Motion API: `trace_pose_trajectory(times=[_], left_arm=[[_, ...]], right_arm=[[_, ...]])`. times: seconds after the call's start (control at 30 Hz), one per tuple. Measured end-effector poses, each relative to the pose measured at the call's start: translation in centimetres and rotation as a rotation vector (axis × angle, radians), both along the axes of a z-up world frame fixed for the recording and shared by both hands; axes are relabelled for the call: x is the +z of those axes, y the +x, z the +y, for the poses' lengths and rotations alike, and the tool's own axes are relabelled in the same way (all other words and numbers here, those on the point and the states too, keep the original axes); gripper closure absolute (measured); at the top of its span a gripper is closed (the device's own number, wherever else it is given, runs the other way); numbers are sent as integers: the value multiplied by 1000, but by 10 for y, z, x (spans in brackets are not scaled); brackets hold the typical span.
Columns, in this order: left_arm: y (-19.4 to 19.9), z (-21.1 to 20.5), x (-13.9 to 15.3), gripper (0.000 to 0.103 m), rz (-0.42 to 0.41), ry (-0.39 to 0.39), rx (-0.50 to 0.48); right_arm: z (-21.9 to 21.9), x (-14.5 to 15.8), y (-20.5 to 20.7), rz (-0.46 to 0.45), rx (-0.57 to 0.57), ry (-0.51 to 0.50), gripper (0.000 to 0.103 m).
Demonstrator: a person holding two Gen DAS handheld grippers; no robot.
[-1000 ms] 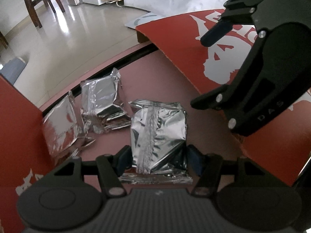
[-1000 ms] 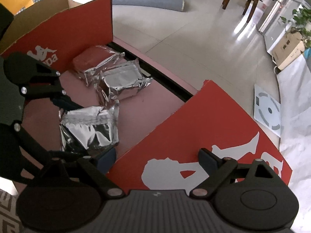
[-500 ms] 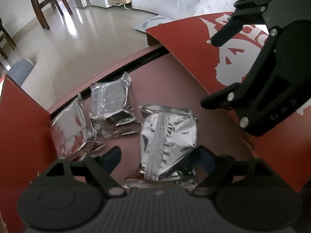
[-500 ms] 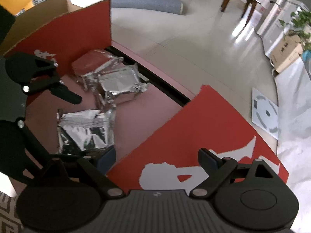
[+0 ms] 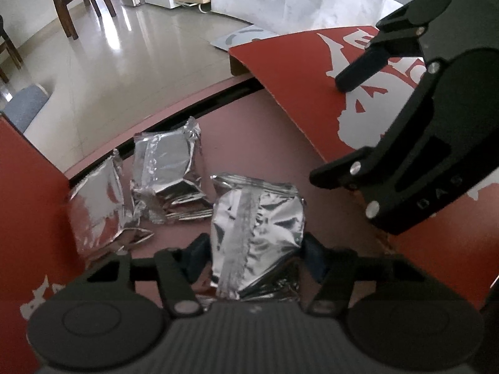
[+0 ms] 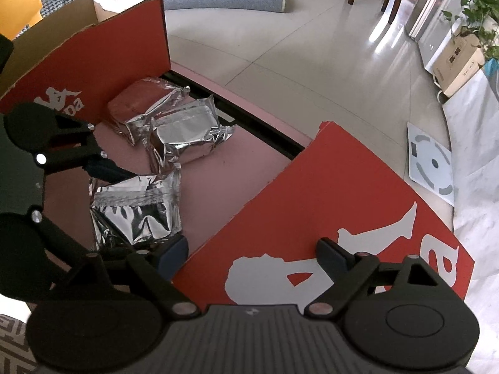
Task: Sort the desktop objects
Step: 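Carry the held packet with the left gripper over the cardboard box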
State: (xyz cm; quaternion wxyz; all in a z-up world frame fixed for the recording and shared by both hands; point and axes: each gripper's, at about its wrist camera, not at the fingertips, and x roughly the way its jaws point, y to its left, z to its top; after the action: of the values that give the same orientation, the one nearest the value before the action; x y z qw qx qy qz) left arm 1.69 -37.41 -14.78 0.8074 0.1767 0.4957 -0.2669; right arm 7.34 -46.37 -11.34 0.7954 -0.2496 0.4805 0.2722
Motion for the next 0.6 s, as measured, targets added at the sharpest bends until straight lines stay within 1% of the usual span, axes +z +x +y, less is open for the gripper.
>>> trace_pose_trajectory(times=[0.23,0.47,0.6], left_arm=[[-9,2,3,45,-1,11,36],[-14,11,16,45,-17,8,100],[-21,14,25,45,-21,-10,134]], right_arm=[[4,1,-4,5,23,1,14],[11,5,-7,-1,45,1,14],[14,10,-9,-15,50,7,14]])
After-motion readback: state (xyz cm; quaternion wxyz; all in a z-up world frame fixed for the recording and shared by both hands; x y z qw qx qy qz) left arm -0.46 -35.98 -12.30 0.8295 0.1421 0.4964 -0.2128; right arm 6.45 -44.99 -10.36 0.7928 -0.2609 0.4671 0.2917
